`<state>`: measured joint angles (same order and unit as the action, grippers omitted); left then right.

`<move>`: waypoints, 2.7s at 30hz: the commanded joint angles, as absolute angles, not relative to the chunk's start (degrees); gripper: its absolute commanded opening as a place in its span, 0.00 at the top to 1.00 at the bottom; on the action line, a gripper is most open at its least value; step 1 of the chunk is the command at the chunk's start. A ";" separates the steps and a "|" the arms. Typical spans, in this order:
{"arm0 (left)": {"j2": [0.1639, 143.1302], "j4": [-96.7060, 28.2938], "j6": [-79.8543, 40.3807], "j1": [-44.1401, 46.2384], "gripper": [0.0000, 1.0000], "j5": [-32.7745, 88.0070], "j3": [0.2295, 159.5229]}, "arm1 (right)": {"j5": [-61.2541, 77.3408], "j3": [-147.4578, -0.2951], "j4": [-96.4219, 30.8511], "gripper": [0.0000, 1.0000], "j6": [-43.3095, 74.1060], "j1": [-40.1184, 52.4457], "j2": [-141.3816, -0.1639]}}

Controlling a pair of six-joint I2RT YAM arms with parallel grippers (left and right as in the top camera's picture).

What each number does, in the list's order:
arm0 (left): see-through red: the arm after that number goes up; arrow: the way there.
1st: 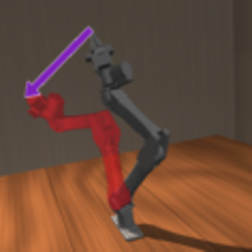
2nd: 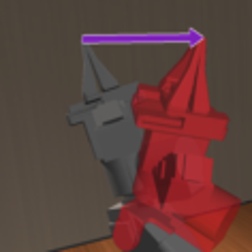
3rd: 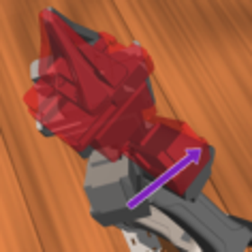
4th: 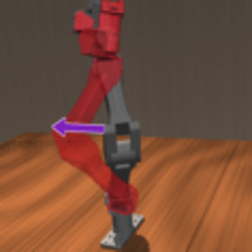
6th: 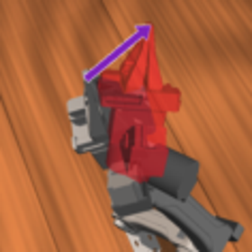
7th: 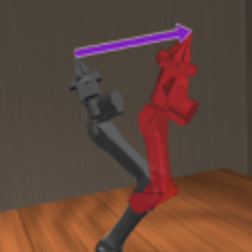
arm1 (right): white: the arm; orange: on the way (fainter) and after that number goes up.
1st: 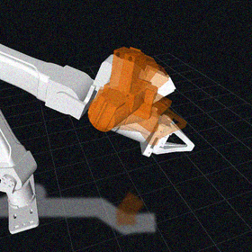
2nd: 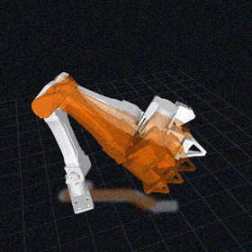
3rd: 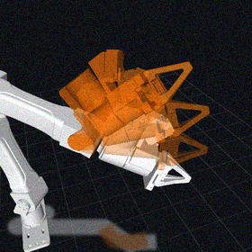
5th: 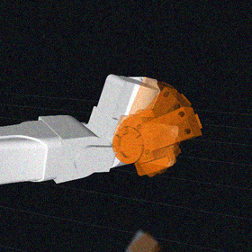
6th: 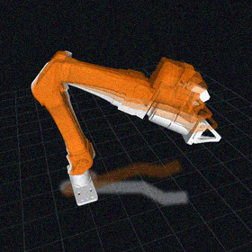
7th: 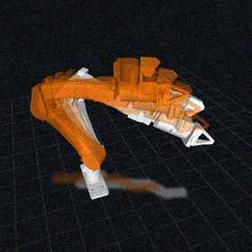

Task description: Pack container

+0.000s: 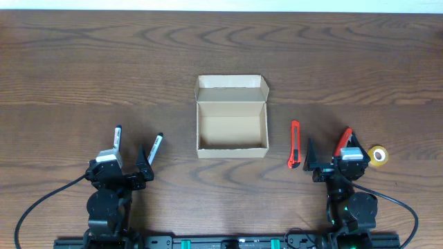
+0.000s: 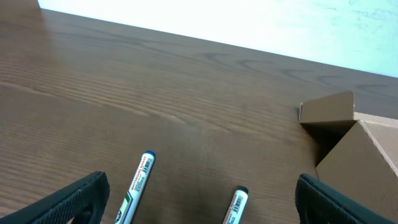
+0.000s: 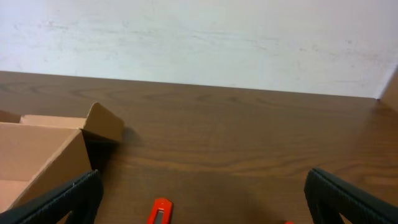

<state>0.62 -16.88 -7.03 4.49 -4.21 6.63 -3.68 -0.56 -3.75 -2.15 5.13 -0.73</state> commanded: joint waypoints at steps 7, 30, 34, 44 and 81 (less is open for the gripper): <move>0.21 -17.37 -6.42 4.14 0.05 -3.14 5.30 | -4.25 -0.32 -3.84 0.01 -2.63 5.65 -0.38; 0.21 -17.37 -6.42 4.14 0.05 -3.14 5.30 | -4.25 -0.32 -3.84 0.01 -2.63 5.67 -0.38; 0.21 -17.37 -6.42 4.14 0.05 -3.14 5.30 | -4.25 -0.32 -3.86 0.01 -2.63 5.67 -0.38; 0.21 -17.30 -6.39 4.14 0.05 -3.55 5.30 | -3.79 -0.32 -3.88 0.01 -2.61 5.67 -0.38; 0.27 -17.32 -6.42 4.14 0.05 -3.55 5.30 | 7.53 -73.91 -60.07 0.01 9.89 1.54 -78.22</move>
